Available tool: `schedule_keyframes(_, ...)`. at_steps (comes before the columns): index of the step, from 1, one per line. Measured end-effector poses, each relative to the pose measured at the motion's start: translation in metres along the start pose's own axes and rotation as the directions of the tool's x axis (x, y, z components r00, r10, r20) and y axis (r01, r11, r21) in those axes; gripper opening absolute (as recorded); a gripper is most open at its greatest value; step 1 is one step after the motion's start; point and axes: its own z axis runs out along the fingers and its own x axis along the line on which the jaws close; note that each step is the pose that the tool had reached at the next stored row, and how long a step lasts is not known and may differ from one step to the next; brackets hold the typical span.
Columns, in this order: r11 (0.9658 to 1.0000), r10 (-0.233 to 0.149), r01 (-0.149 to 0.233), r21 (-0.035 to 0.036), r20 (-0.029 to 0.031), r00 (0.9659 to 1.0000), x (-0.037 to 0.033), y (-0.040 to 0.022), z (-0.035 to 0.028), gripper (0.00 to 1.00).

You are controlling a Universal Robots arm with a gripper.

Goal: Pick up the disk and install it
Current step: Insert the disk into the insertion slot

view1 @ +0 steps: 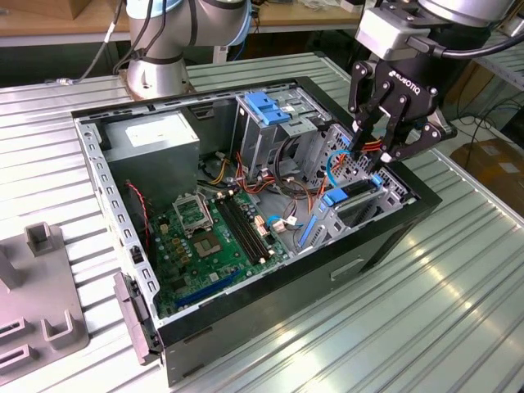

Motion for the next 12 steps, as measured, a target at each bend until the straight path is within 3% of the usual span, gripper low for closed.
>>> schedule_keyframes(2,1.0,0.0,0.0,0.0,-0.0001,1.0,0.0,0.0,0.0,0.43)
schedule_keyframes(4,1.0,0.0,0.0,0.0,-0.0001,1.0,0.0,0.0,0.0002,0.3)
schedule_keyframes(5,1.0,0.0,0.0,0.0,-0.0001,1.0,0.0,0.0,0.0002,0.18)
schedule_keyframes(6,1.0,0.0,0.0,0.0,0.0,1.0,0.0,0.0,0.0003,0.18)
schedule_keyframes(7,1.0,0.0,0.0,0.0,0.0001,1.0,0.0,0.0,0.0006,0.12)
schedule_keyframes(12,1.0,0.0,0.0,0.0001,0.0,1.0,-0.0001,-0.0031,0.01,0.1)
